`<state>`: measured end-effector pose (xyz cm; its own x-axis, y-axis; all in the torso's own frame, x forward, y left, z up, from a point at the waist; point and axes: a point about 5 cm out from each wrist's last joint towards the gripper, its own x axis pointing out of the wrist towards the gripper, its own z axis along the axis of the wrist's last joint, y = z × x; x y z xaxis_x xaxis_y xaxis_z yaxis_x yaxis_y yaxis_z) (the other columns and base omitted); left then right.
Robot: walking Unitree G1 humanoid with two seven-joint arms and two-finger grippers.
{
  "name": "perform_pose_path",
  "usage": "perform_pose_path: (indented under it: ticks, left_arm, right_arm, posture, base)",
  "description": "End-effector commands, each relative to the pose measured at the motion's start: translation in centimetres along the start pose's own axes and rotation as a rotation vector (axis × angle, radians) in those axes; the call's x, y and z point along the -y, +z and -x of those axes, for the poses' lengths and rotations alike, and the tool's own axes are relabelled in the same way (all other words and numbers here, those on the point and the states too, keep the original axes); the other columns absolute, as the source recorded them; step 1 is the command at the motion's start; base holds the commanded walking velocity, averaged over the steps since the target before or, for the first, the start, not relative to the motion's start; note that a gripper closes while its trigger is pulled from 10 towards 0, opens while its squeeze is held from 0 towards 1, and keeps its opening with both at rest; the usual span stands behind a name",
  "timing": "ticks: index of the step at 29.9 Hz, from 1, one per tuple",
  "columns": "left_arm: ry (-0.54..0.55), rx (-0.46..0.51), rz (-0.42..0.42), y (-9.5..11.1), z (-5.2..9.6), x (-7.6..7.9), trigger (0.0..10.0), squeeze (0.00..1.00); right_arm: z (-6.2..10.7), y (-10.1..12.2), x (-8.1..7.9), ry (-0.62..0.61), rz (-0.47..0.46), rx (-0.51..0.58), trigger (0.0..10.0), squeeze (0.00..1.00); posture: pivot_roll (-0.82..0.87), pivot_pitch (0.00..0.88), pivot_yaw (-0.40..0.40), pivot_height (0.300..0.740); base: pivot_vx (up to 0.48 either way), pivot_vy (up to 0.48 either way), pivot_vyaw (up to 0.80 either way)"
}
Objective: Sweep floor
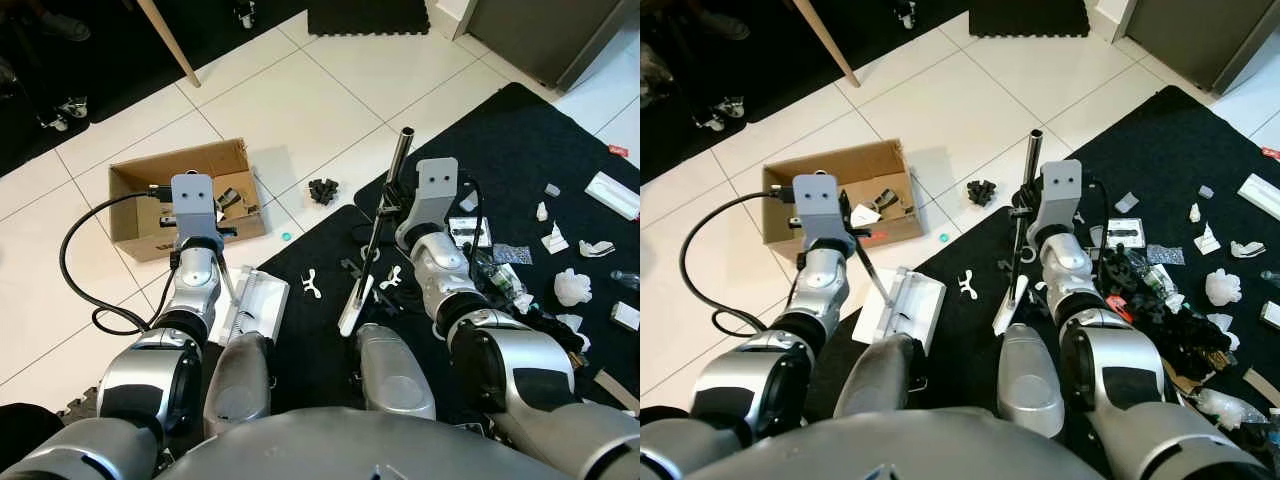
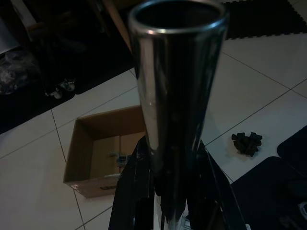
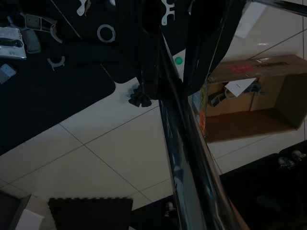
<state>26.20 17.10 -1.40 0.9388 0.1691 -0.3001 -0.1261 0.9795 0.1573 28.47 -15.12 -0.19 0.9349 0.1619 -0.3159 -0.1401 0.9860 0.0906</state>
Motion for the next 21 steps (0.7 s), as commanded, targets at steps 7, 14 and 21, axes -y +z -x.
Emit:
perform_pose_path:
  ticks: [7, 14, 21]
  left_arm:
    - [0.002, -0.143, -0.085, -2.9, 1.15, -1.28, 10.0, 0.0]
    - [0.003, -0.144, -0.086, -2.9, 1.15, -1.27, 10.0, 0.0]
    - [0.003, -0.144, -0.087, -2.89, 1.14, -1.26, 10.0, 0.0]
  right_arm:
    - [0.32, -0.77, -0.05, -0.003, 0.009, -0.033, 10.0, 0.0]
    - [0.32, -0.77, -0.05, -0.002, 0.011, -0.035, 10.0, 0.0]
    - [0.3, -0.75, -0.06, 0.001, 0.016, -0.035, 10.0, 0.0]
  posture:
    - [-0.03, 0.0, 0.036, 0.74]
    - [-0.03, 0.0, 0.035, 0.74]
    - [-0.03, 0.0, 0.034, 0.74]
  base:
    - [0.0, 0.0, 0.0]
    - [0.0, 0.0, 0.0]
    - [0.0, 0.0, 0.0]
